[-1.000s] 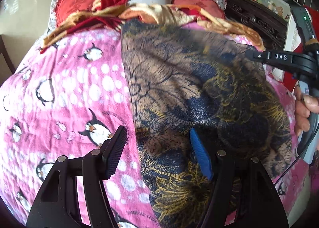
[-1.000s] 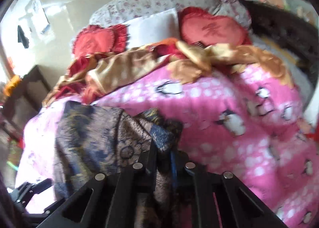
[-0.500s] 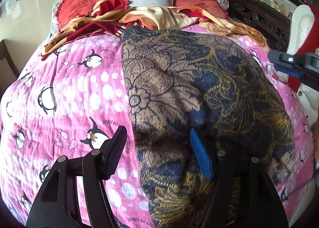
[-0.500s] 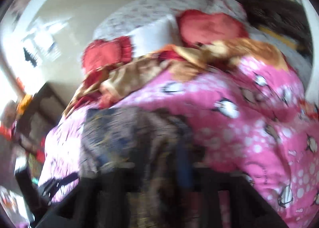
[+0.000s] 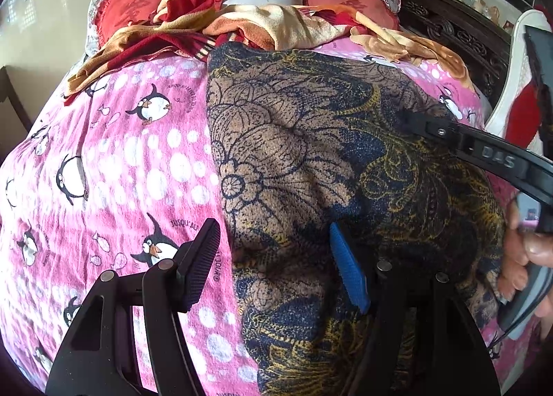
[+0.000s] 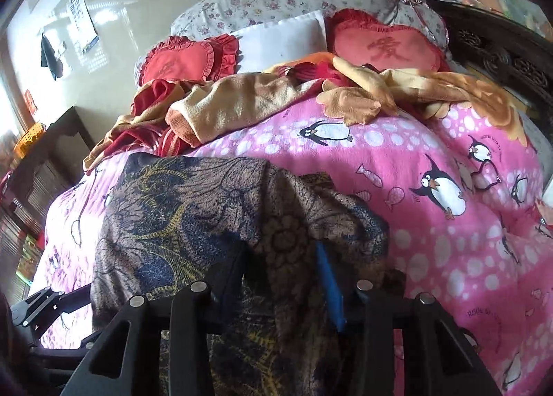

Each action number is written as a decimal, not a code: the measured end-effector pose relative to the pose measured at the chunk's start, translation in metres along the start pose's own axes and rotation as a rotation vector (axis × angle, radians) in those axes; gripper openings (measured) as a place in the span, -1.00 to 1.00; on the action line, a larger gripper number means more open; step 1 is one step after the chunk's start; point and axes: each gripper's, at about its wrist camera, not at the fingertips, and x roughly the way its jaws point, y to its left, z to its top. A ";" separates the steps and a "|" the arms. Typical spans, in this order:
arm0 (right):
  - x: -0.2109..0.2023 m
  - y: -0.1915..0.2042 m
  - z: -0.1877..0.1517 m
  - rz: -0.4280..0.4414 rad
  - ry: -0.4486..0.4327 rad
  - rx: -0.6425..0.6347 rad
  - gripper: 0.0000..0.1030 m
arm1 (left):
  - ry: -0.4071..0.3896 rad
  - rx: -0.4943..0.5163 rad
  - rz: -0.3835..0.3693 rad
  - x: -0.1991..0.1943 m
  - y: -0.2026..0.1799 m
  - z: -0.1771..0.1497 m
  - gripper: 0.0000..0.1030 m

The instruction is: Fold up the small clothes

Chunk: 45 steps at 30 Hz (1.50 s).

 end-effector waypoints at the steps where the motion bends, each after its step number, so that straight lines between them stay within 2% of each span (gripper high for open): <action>1: -0.005 0.000 0.000 0.009 0.006 0.006 -0.23 | -0.002 0.000 -0.001 -0.001 0.000 0.000 0.28; 4: -0.026 -0.001 -0.006 0.034 0.025 0.023 -0.20 | 0.002 -0.005 -0.009 -0.005 0.003 -0.002 0.28; 6: -0.042 -0.001 -0.018 0.023 0.018 0.014 -0.12 | 0.008 -0.026 -0.049 -0.011 0.008 -0.004 0.28; 7: -0.049 -0.005 -0.026 0.007 0.015 0.023 -0.01 | 0.008 -0.039 -0.073 -0.013 0.012 -0.006 0.28; 9: -0.056 -0.014 -0.037 -0.004 0.006 0.044 0.35 | 0.011 -0.071 -0.149 -0.018 0.021 -0.013 0.29; 10: -0.058 -0.020 -0.042 -0.011 0.000 0.056 0.69 | 0.017 -0.090 -0.183 -0.018 0.026 -0.016 0.31; 11: -0.057 -0.029 -0.047 -0.006 -0.003 0.078 0.74 | 0.024 -0.120 -0.214 -0.016 0.032 -0.019 0.38; 13: -0.051 -0.041 -0.052 0.042 0.024 0.118 0.74 | 0.030 -0.169 -0.251 -0.012 0.041 -0.025 0.46; 16: -0.034 -0.053 -0.057 0.176 0.064 0.191 0.74 | 0.045 -0.233 -0.328 0.000 0.049 -0.033 0.46; 18: -0.026 -0.054 -0.058 0.226 0.069 0.204 0.74 | 0.067 -0.277 -0.366 0.009 0.051 -0.036 0.48; 20: -0.020 -0.052 -0.055 0.233 0.054 0.203 0.75 | 0.061 -0.297 -0.402 0.013 0.049 -0.035 0.65; 21: -0.019 -0.051 -0.054 0.241 0.053 0.201 0.72 | 0.054 -0.296 -0.406 0.014 0.047 -0.034 0.65; 22: -0.018 -0.050 -0.052 0.252 0.058 0.204 0.40 | 0.055 -0.292 -0.407 0.014 0.045 -0.033 0.65; 23: -0.017 -0.048 -0.050 0.270 0.066 0.215 -0.05 | 0.060 -0.285 -0.420 0.015 0.042 -0.031 0.53; 24: -0.015 -0.046 -0.048 0.295 0.083 0.232 -0.12 | 0.068 -0.275 -0.456 0.015 0.039 -0.028 0.29; 26: -0.015 -0.038 -0.047 0.285 0.102 0.218 -0.43 | 0.073 -0.263 -0.436 0.011 0.037 -0.024 -0.15; 28: -0.026 -0.024 -0.045 0.280 0.093 0.180 -0.49 | 0.067 -0.257 -0.448 0.001 0.041 -0.023 -0.40; 29: -0.032 -0.020 -0.045 0.294 0.086 0.175 -0.51 | 0.059 -0.246 -0.450 -0.005 0.043 -0.022 -0.46; 36: -0.071 0.027 -0.044 0.409 0.068 0.152 -0.52 | -0.041 -0.183 -0.395 -0.078 0.069 -0.028 -0.57; 38: -0.073 0.044 -0.049 0.446 0.080 0.147 -0.53 | -0.068 -0.175 -0.414 -0.097 0.081 -0.033 -0.67; 40: -0.075 0.061 -0.055 0.479 0.079 0.132 -0.54 | -0.075 -0.164 -0.371 -0.109 0.088 -0.039 -0.67; 43: -0.077 0.065 -0.062 0.463 0.060 0.153 -0.54 | -0.073 -0.179 -0.314 -0.117 0.101 -0.051 -0.66; 45: -0.074 0.057 -0.064 0.446 0.066 0.185 -0.54 | -0.056 -0.205 -0.282 -0.110 0.110 -0.058 -0.34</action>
